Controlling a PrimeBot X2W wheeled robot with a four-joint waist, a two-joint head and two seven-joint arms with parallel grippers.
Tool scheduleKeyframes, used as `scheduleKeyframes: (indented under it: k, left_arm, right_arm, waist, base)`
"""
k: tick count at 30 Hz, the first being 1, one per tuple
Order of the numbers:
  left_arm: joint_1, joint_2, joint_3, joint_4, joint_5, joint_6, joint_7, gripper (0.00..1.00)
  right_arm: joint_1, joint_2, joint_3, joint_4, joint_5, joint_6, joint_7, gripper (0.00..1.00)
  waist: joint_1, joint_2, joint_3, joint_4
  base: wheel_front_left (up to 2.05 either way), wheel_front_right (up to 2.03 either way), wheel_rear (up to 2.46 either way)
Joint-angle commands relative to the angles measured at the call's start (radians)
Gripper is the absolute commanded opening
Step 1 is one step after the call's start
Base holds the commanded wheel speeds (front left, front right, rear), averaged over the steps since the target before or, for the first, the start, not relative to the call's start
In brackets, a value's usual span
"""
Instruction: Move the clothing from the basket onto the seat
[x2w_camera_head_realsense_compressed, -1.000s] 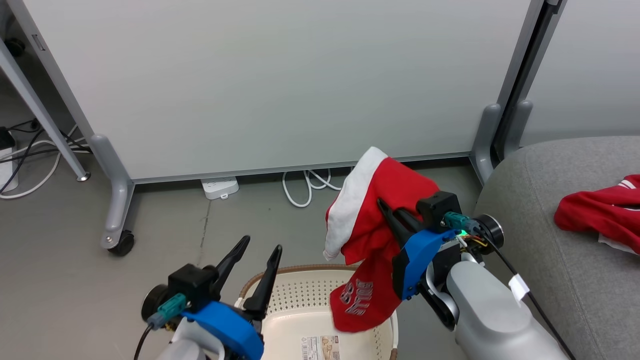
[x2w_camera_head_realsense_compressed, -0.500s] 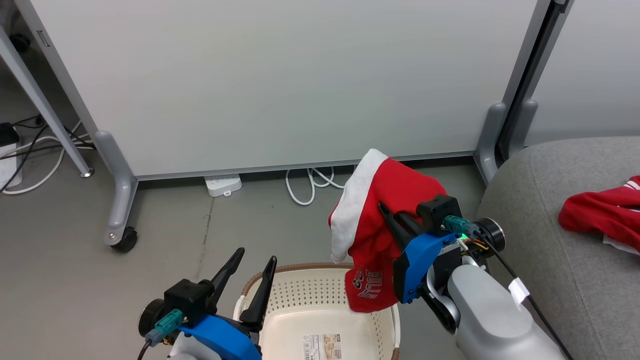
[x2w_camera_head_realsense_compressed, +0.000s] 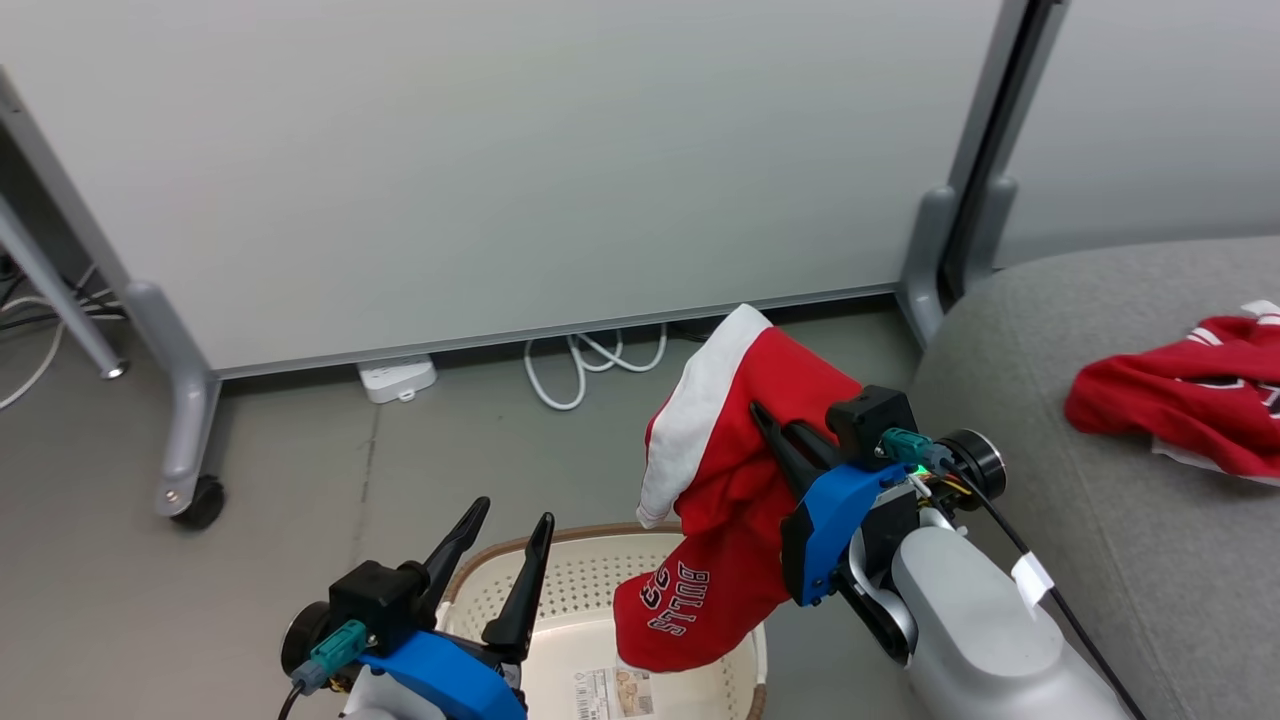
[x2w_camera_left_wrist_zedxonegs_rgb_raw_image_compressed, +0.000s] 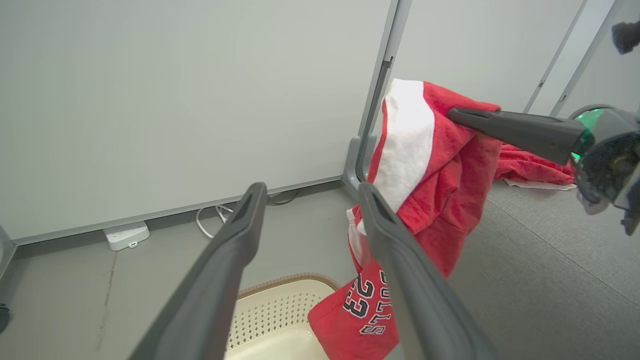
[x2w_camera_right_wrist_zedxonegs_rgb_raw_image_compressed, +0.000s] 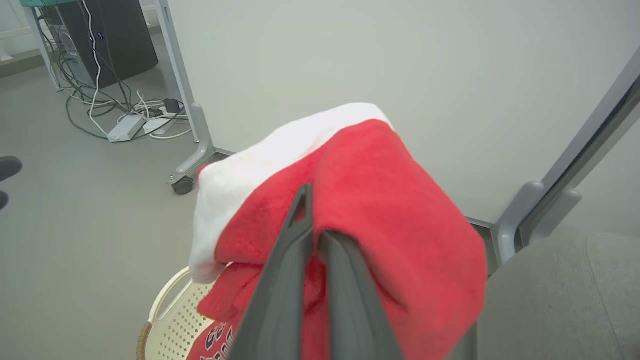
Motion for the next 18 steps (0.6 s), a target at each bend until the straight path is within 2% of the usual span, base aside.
scheduleKeyframes:
  k: [1,11,13,18]
  left_arm:
    - [0.001,-0.002,0.010,0.000,0.011,-0.004,-0.003,1.00]
    - [-0.025,-0.019,0.021,-0.001,0.033,-0.013,-0.003,1.00]
    - [-0.028,-0.021,0.019,-0.001,0.034,-0.013,-0.003,1.00]
    - [-0.037,-0.020,0.024,-0.003,0.043,-0.016,-0.003,1.00]
  right_arm:
    - [0.006,-0.002,0.002,-0.010,-0.004,-0.001,0.003,0.00]
    - [-0.005,-0.008,-0.002,-0.025,-0.007,-0.001,0.008,0.00]
    - [-0.004,-0.009,-0.006,-0.026,-0.007,-0.001,0.007,0.00]
    - [-0.005,-0.009,-0.012,-0.033,-0.012,-0.001,0.005,0.00]
  waist:
    - [0.0000,-0.0001,0.011,-0.046]
    - [0.0000,-0.0001,0.043,-0.233]
    - [0.0000,-0.0001,0.046,-0.249]
    - [0.0000,-0.0001,0.062,-0.337]
  base:
    - [0.00,0.00,0.00]
    - [0.00,0.00,0.00]
    - [0.00,0.00,0.00]
    - [0.00,0.00,0.00]
